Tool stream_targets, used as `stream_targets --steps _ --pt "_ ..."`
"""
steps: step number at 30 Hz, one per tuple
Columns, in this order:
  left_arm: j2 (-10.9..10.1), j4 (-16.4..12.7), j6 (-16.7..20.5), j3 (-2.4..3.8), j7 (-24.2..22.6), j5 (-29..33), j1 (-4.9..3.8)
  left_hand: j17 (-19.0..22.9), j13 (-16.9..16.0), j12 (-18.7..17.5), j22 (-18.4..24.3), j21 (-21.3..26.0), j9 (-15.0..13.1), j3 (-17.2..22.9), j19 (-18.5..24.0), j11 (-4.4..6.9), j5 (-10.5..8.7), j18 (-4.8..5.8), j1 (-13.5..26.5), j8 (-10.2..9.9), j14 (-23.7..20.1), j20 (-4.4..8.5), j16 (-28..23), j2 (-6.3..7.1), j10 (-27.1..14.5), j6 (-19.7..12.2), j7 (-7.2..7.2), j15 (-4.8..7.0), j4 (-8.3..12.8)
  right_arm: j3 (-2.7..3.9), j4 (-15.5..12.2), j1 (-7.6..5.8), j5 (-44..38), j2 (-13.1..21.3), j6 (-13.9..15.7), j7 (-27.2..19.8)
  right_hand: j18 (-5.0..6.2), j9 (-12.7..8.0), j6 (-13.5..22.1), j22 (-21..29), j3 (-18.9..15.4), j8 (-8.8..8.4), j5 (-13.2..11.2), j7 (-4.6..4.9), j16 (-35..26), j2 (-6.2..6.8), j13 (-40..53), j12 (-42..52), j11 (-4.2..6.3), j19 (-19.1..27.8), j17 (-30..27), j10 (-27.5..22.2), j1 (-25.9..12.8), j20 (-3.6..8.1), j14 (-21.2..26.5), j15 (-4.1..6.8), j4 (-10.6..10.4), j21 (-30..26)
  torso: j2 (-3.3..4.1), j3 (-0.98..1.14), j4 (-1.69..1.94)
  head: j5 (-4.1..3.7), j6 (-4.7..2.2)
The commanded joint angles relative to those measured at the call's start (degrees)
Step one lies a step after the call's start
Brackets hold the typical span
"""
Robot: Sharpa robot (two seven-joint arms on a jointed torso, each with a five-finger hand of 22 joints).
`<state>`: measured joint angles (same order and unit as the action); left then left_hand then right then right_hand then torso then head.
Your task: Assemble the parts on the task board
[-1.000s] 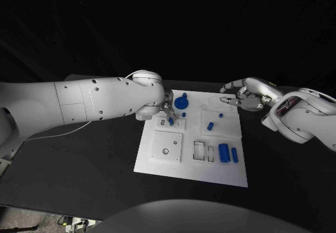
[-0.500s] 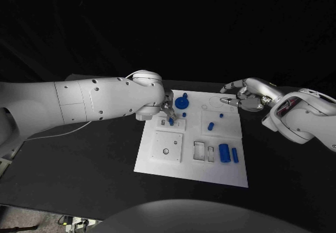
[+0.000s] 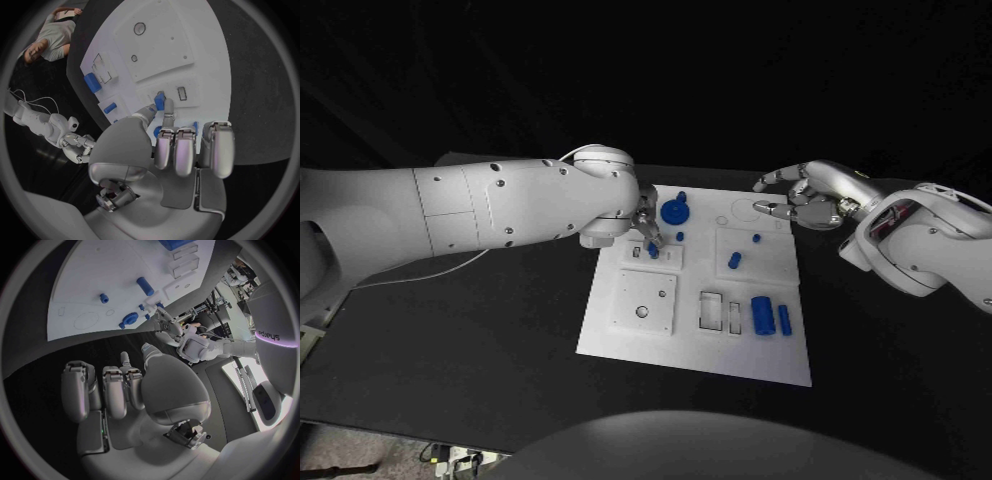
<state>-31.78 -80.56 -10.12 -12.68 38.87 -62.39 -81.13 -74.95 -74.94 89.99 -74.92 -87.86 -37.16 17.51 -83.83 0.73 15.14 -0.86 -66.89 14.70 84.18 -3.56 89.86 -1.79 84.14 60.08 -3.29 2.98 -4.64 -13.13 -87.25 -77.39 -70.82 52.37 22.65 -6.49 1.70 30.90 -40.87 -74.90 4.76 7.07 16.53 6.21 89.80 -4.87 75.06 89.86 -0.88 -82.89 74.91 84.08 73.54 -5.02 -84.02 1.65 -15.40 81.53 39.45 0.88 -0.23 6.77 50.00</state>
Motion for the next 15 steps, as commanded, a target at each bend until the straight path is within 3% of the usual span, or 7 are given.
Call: stream_targets --steps 1,15 --pt "0.0 0.0 -0.8 0.01 -0.3 0.1 0.02 -15.1 -15.1 0.0 -12.7 0.4 -0.1 0.2 -3.0 -0.10 0.09 -0.09 0.6 0.2 5.8 0.13 0.1 -0.18 5.9 -0.1 0.24 0.08 0.0 0.00 0.0 0.04 -0.3 0.0 -0.6 -0.4 0.74 0.1 -0.4 -11.9 -0.1 -0.35 0.0 -0.15 0.2 0.03 14.9 0.1 -0.43 0.2 15.1 5.9 0.5 -0.08 -6.0 -0.25 0.3 -0.2 0.00 0.03 0.01 0.07 0.00" --pt "0.2 0.0 -0.9 0.01 -0.3 0.5 0.27 -15.1 -15.1 0.0 -12.6 0.4 -0.1 0.3 -2.9 -0.10 0.07 -0.11 0.6 0.2 5.8 0.13 0.1 -0.21 5.9 -0.1 0.23 0.08 0.0 0.00 0.0 0.08 -0.3 0.0 -0.6 -0.5 0.74 0.0 -0.4 -11.9 -0.1 -0.36 0.0 -0.15 0.2 0.04 14.9 0.1 -0.43 0.2 15.1 5.9 0.5 -0.08 -6.0 -0.25 0.4 -0.2 0.01 0.01 -0.02 0.07 0.00"
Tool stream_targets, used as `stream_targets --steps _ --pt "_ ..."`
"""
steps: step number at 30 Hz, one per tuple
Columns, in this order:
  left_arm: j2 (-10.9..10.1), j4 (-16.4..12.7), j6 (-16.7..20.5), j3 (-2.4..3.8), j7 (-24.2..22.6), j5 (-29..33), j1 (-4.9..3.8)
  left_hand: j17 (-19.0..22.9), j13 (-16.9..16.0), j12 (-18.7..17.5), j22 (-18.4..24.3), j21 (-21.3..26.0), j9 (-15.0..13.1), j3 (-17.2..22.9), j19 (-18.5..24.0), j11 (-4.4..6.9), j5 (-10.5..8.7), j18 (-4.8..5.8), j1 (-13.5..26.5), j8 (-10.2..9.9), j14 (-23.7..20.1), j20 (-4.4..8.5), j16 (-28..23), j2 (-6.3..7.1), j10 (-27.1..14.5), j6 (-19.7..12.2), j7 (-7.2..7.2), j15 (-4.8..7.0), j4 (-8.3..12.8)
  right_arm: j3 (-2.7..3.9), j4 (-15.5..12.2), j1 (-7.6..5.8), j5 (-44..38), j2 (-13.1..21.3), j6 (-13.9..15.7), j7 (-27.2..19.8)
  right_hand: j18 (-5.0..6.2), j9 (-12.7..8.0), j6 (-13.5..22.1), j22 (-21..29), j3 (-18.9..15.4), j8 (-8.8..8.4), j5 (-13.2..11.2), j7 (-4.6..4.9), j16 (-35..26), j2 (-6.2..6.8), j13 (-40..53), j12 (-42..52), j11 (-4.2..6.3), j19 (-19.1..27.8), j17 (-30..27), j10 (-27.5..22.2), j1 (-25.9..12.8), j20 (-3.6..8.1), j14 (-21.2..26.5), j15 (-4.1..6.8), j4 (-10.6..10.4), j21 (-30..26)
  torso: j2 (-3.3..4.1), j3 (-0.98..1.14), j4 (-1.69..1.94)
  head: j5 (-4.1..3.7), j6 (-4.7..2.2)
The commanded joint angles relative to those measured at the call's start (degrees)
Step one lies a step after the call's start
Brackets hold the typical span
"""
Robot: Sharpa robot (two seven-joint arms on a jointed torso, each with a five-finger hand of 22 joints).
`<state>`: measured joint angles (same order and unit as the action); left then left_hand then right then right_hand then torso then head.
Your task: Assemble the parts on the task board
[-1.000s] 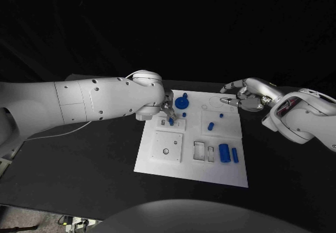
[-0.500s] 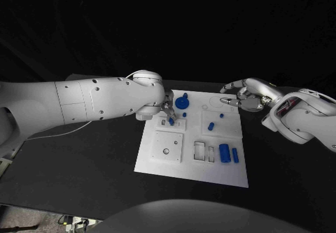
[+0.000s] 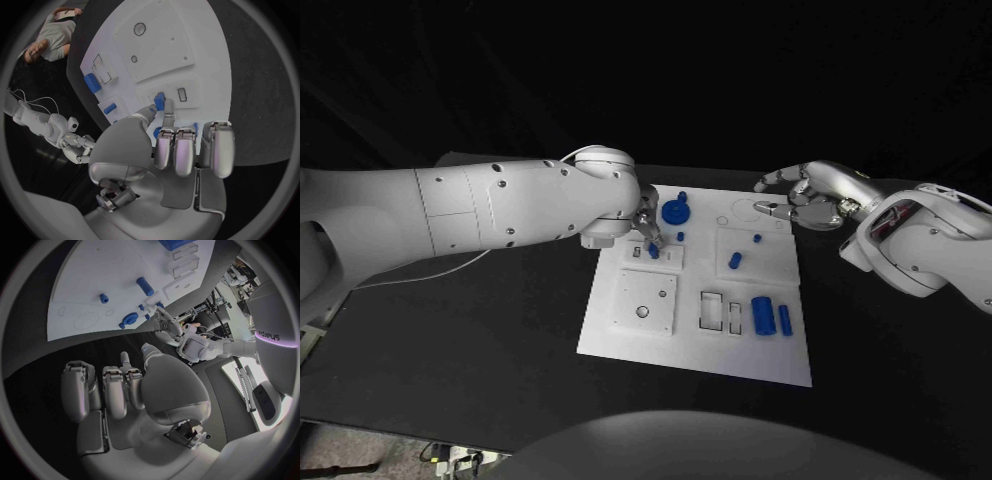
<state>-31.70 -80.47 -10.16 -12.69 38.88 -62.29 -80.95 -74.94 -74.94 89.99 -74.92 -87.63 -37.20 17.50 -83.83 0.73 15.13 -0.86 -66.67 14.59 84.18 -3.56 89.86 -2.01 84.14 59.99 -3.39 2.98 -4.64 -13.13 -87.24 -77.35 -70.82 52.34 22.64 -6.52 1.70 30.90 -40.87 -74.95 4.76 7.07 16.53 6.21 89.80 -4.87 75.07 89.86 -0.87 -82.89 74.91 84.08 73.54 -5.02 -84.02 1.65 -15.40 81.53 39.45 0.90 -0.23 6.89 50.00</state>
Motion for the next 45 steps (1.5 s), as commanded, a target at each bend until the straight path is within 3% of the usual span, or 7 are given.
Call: stream_targets --steps 1,33,39,45 --pt "0.1 -0.1 -0.9 0.02 -0.3 0.4 0.10 -15.1 -15.1 0.0 -12.6 0.2 -0.1 0.3 -2.9 -0.10 0.08 -0.11 0.4 0.3 5.8 0.13 0.1 0.02 5.9 0.0 0.33 0.08 0.0 0.00 0.0 0.04 -0.3 0.0 -0.6 -0.4 0.74 0.0 -0.4 -11.8 -0.1 -0.36 0.0 -0.15 0.2 0.04 14.9 0.1 -0.43 0.2 15.1 5.9 0.5 -0.08 -6.0 -0.25 0.4 -0.2 0.01 0.00 -0.02 -0.05 0.00" --pt "0.3 0.1 -1.3 0.01 -0.3 -0.6 0.48 -15.1 -15.1 0.0 -12.5 0.3 -0.2 0.6 -2.8 -0.10 0.03 -0.15 0.4 0.2 5.8 0.12 0.1 0.06 5.9 -0.2 0.32 0.08 0.1 0.00 0.1 0.25 -0.3 0.1 -0.5 -0.6 0.73 0.0 -0.4 -11.9 -0.1 -0.39 0.1 -0.14 0.2 0.05 14.9 0.1 -0.43 0.1 15.1 5.9 0.6 -0.08 -6.0 -0.25 0.4 -0.1 0.02 -0.01 -0.02 -0.03 0.00" --pt "0.4 0.2 -1.7 0.01 -0.2 -0.6 0.74 -15.1 -15.1 0.0 -12.5 0.5 -0.8 0.9 -2.7 -0.22 -3.88 -0.17 1.5 0.0 5.8 0.03 0.1 0.29 5.9 -0.4 0.17 -0.02 -0.3 0.00 0.0 0.33 -0.3 0.1 -0.5 -0.7 0.73 0.0 -0.4 -11.9 -0.1 -0.39 0.1 -0.14 0.2 0.05 14.9 0.1 -0.43 0.1 15.1 5.9 0.6 -0.08 -6.0 -0.25 0.4 -0.1 0.02 -0.02 -0.02 -0.08 0.00" --pt "0.4 0.3 -1.8 0.01 -0.2 -0.7 0.99 -15.1 -15.1 0.0 -12.5 0.5 -1.2 0.7 -2.7 -0.31 -5.90 -0.18 2.4 -0.3 5.8 -0.03 0.1 0.28 5.9 -0.4 0.07 -0.08 -0.9 0.00 0.0 0.35 -0.3 0.2 -0.5 -0.7 0.73 0.0 -0.4 -11.9 -0.1 -0.39 0.1 -0.14 0.2 0.05 14.9 0.1 -0.43 0.1 15.1 5.9 0.6 -0.08 -6.0 -0.25 0.4 -0.1 0.02 -0.02 0.00 -0.09 0.00"
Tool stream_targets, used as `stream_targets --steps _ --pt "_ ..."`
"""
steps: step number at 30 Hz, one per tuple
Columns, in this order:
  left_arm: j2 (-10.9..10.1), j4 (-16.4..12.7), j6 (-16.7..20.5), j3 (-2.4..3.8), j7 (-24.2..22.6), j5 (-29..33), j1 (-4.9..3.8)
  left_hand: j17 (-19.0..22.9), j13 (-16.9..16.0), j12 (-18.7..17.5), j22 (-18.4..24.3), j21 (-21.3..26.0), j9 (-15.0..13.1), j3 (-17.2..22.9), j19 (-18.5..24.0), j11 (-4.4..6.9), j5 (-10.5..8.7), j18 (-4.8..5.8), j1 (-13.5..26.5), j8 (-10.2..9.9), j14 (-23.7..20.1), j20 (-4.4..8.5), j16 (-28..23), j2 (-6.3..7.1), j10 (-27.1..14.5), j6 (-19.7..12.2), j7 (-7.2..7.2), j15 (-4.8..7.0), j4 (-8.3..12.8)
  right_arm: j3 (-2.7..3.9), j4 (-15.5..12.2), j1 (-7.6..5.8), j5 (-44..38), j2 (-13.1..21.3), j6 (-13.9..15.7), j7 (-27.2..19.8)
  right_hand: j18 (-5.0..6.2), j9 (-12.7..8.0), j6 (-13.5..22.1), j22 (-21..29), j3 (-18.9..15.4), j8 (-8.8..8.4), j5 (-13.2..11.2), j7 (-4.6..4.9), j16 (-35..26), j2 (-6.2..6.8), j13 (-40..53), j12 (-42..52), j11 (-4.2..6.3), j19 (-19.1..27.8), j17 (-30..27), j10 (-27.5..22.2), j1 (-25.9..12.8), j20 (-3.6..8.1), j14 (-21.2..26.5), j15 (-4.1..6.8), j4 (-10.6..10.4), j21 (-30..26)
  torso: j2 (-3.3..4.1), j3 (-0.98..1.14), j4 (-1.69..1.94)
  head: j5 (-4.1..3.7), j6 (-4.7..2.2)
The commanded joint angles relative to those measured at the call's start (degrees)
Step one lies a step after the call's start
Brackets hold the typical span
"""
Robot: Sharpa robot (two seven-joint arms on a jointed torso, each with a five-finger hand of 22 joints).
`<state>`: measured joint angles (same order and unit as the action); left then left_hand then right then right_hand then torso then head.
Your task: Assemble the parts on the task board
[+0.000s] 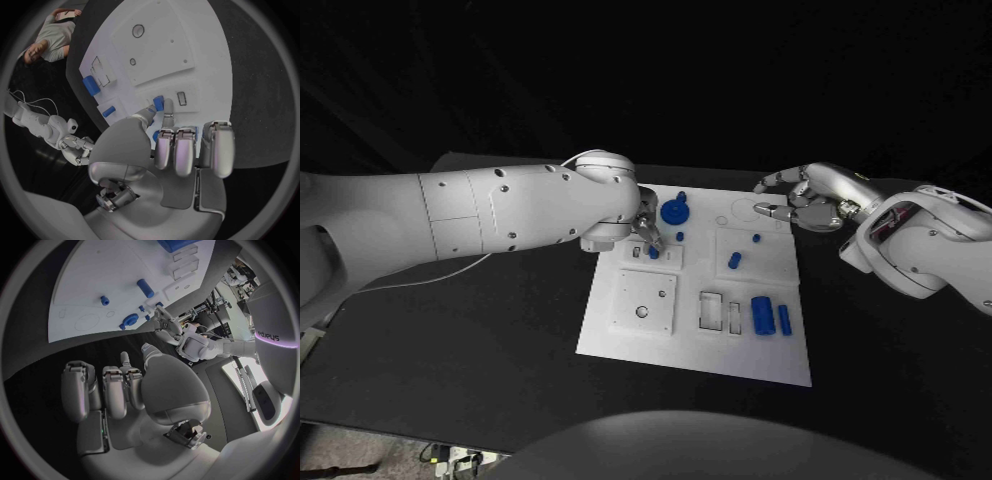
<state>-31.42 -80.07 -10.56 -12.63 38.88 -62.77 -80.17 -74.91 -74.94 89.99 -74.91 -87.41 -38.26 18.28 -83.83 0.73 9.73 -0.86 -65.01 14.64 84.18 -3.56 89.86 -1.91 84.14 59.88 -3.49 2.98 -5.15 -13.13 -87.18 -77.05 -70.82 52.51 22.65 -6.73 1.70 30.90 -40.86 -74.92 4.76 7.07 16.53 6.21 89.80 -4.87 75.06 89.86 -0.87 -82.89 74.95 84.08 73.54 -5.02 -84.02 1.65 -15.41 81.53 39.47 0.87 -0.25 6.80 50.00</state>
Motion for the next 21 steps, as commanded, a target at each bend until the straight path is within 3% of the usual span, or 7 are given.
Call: stream_targets --steps 1,11,21 --pt "0.2 0.0 -1.4 -0.05 -0.2 -0.2 0.25 -15.1 -15.1 0.0 -12.5 0.3 -0.2 -0.1 -2.8 -0.34 -0.92 -0.16 1.0 -0.4 5.8 -0.03 0.1 0.18 5.9 -0.3 0.15 -0.10 -0.6 0.00 0.0 0.06 -0.3 0.0 -0.5 -0.5 0.73 0.0 -0.4 -11.9 -0.1 -0.39 0.1 -0.14 0.2 0.05 14.9 0.1 -0.43 0.1 15.1 5.9 0.6 -0.08 -6.0 -0.25 0.4 -0.1 0.00 -0.01 0.03 -0.02 0.00" --pt "0.3 0.2 -1.4 -0.05 -0.2 -0.7 0.33 -15.1 -15.1 0.0 -12.4 0.5 -0.4 -1.4 -2.7 -0.65 -1.91 -0.20 2.7 -1.2 5.8 -0.21 0.1 0.37 5.9 -1.1 -0.28 -0.31 -2.2 0.00 0.0 0.09 -0.3 0.0 -0.7 -0.4 0.72 0.0 -0.4 -11.9 -0.1 -0.43 0.1 -0.12 0.2 0.13 14.9 0.1 -0.44 0.1 15.1 5.9 0.7 -0.08 -6.0 -0.25 0.4 -0.1 -0.01 0.00 0.03 0.04 0.00" --pt "0.2 0.3 -2.2 -0.05 -0.1 -1.5 0.37 -15.1 -15.1 0.0 -12.5 0.6 -1.0 -4.3 -2.7 -1.87 -3.35 -0.20 5.3 -2.9 5.8 -0.99 0.1 0.65 5.9 -5.1 -1.81 -1.28 -4.8 0.00 0.1 0.11 -0.3 0.0 -1.1 -0.3 0.72 0.0 -0.4 -11.9 -0.1 -0.44 0.1 -0.12 0.2 0.13 14.9 0.1 -0.44 0.1 15.1 5.9 0.7 -0.08 -6.0 -0.25 0.4 -0.1 0.00 0.00 0.00 0.10 0.00"
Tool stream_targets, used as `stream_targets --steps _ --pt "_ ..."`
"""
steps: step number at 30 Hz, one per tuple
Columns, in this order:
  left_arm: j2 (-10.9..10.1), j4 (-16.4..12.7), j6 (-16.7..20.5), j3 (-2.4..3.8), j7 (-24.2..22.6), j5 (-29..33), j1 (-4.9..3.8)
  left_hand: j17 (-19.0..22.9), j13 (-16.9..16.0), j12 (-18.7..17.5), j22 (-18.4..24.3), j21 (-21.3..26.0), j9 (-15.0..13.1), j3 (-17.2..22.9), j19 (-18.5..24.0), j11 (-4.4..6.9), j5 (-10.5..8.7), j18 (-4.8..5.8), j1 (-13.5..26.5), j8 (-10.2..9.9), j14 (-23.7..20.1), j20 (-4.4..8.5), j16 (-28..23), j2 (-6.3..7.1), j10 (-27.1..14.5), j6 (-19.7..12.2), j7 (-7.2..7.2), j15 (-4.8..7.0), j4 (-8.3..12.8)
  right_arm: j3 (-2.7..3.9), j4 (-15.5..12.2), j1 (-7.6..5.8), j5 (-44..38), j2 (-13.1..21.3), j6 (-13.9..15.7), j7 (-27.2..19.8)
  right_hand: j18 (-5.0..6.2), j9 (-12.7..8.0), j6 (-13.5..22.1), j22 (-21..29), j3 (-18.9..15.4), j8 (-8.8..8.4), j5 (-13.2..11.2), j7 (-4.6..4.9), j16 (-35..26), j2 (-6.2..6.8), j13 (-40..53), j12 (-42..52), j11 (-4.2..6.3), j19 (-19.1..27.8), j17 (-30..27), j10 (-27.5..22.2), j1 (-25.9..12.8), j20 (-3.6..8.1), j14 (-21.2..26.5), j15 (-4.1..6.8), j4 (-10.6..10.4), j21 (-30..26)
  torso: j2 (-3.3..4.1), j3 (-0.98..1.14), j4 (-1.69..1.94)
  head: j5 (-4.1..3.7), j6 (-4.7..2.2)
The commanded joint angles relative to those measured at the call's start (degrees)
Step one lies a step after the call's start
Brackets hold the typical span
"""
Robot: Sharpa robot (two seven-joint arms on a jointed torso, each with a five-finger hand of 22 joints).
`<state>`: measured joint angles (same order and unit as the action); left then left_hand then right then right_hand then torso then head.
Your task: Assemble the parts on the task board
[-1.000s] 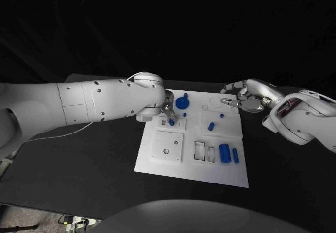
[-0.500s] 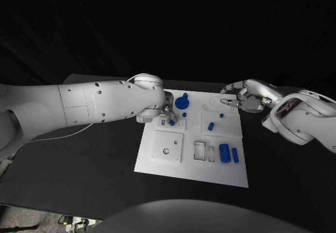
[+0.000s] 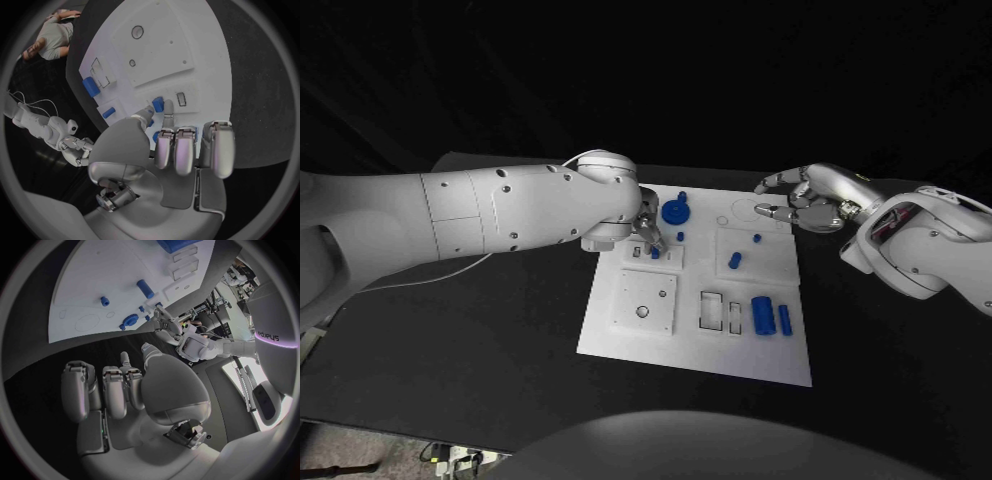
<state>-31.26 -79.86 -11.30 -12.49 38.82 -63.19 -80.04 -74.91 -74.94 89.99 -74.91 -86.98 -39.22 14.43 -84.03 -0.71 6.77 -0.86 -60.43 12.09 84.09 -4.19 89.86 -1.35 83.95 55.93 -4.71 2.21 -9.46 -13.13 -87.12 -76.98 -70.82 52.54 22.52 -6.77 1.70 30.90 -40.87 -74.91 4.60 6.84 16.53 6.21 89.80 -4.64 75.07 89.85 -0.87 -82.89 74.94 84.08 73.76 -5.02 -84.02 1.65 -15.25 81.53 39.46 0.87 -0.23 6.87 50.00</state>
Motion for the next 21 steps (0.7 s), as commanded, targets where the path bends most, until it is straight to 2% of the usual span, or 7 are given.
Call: stream_targets --steps 1,3,6,11,16,18,21 --pt "0.0 0.0 -1.4 -0.20 0.1 -1.3 0.25 -15.1 -15.1 0.0 -12.5 0.2 -0.2 -0.9 -2.5 -0.53 -0.49 -0.20 1.1 -0.4 5.9 -0.45 0.1 0.18 6.1 -1.4 -0.69 -0.60 -0.8 0.00 0.0 0.04 -0.3 0.0 -1.0 -0.3 0.72 0.0 -0.4 -11.9 0.1 -0.21 0.1 -0.12 0.2 -0.10 14.9 0.1 -0.44 0.1 15.1 5.9 0.5 -0.08 -6.0 -0.25 0.3 -0.1 0.02 0.00 -0.03 0.07 0.00" --pt "-0.2 -0.2 -1.3 -0.19 0.3 -2.2 0.25 -15.1 -15.1 0.0 -12.6 0.1 -0.5 -2.0 -2.6 -0.71 -1.10 -0.17 2.2 -0.5 5.9 -0.64 0.1 0.36 6.1 -2.0 -0.88 -0.78 -1.8 0.00 0.0 0.04 -0.3 0.0 -1.0 -0.3 0.72 0.0 -0.4 -11.9 0.1 -0.21 0.1 -0.12 0.2 -0.10 14.9 0.1 -0.44 0.1 15.1 5.9 0.5 -0.08 -6.0 -0.25 0.3 -0.1 0.02 0.00 -0.02 0.02 0.00" --pt "-1.0 -1.0 -0.8 -0.18 0.5 -3.4 0.25 -15.1 -15.1 0.0 -13.0 -0.4 -1.4 -4.3 -3.2 -0.87 -3.03 -0.03 4.6 -0.3 5.9 -0.88 0.1 0.50 6.1 -2.6 -1.01 -0.92 -3.9 0.00 0.0 0.05 -0.3 0.1 -1.1 -0.2 0.70 0.0 -0.4 -11.9 0.1 -0.21 0.1 -0.11 0.2 -0.10 14.9 0.1 -0.44 0.1 15.1 5.9 0.5 -0.08 -6.0 -0.25 0.3 0.0 0.01 0.00 -0.01 -0.18 0.00" --pt "-3.2 -2.8 0.7 -0.11 0.5 -4.1 -0.29 -15.1 -15.1 0.0 -13.4 -0.9 -2.7 -6.7 -3.8 -0.87 -3.64 0.14 7.0 0.3 5.9 -0.93 0.1 0.75 6.1 -3.0 -1.01 -0.89 -6.0 0.00 0.0 0.05 -0.3 0.3 -1.2 -0.1 0.69 0.0 -0.5 -11.9 0.0 -0.17 0.1 -0.09 0.2 -0.08 14.9 0.1 -0.46 0.0 15.1 5.9 0.3 -0.08 -6.0 -0.24 0.1 0.0 -0.06 0.02 0.00 -0.37 0.00" --pt "-6.0 -4.7 3.1 0.05 0.0 -2.1 -2.26 -15.1 -15.1 0.0 -13.7 -1.2 -3.9 -8.7 -4.1 -0.84 -3.90 0.23 8.4 1.1 5.9 -0.88 0.1 0.88 6.1 -3.5 -0.97 -0.84 -7.1 -0.01 -0.1 0.05 -0.3 0.5 -1.4 0.0 0.68 0.1 -0.6 -12.0 0.0 -0.16 0.1 -0.08 0.2 -0.08 14.9 0.1 -0.46 0.0 15.1 5.9 0.3 -0.08 -6.0 -0.25 0.1 0.1 -0.01 0.00 -0.07 -0.40 0.00" --pt "-7.6 -5.8 4.7 0.20 -0.3 0.5 -3.72 -15.1 -15.1 0.0 -14.1 -1.7 -4.7 -10.5 -4.6 -0.79 -3.99 0.40 10.0 1.7 5.9 -0.84 0.1 1.32 6.1 -4.0 -0.97 -0.78 -7.2 -0.01 -0.1 0.05 -0.3 0.7 -1.5 0.1 0.65 0.1 -0.6 -12.0 0.0 -0.16 0.1 -0.08 0.2 -0.08 14.9 0.1 -0.46 -0.1 15.1 5.9 0.3 -0.08 -6.0 -0.25 0.1 0.2 0.04 -0.02 -0.01 -0.58 0.00" --pt "-9.0 -6.7 5.7 0.29 -0.6 2.6 -5.41 -15.1 -15.1 0.0 -14.5 -2.3 -5.3 -11.7 -5.2 -0.73 -3.96 0.60 10.9 2.2 5.9 -0.77 0.1 1.49 6.1 -4.3 -0.90 -0.73 -7.2 -0.01 -0.1 0.06 -0.3 0.7 -1.6 0.1 0.65 0.1 -0.6 -12.0 0.0 -0.16 0.1 -0.08 0.2 -0.08 14.9 0.1 -0.46 -0.1 15.1 5.9 0.3 -0.08 -6.0 -0.25 0.1 0.2 -0.01 0.00 0.01 -0.54 0.00"
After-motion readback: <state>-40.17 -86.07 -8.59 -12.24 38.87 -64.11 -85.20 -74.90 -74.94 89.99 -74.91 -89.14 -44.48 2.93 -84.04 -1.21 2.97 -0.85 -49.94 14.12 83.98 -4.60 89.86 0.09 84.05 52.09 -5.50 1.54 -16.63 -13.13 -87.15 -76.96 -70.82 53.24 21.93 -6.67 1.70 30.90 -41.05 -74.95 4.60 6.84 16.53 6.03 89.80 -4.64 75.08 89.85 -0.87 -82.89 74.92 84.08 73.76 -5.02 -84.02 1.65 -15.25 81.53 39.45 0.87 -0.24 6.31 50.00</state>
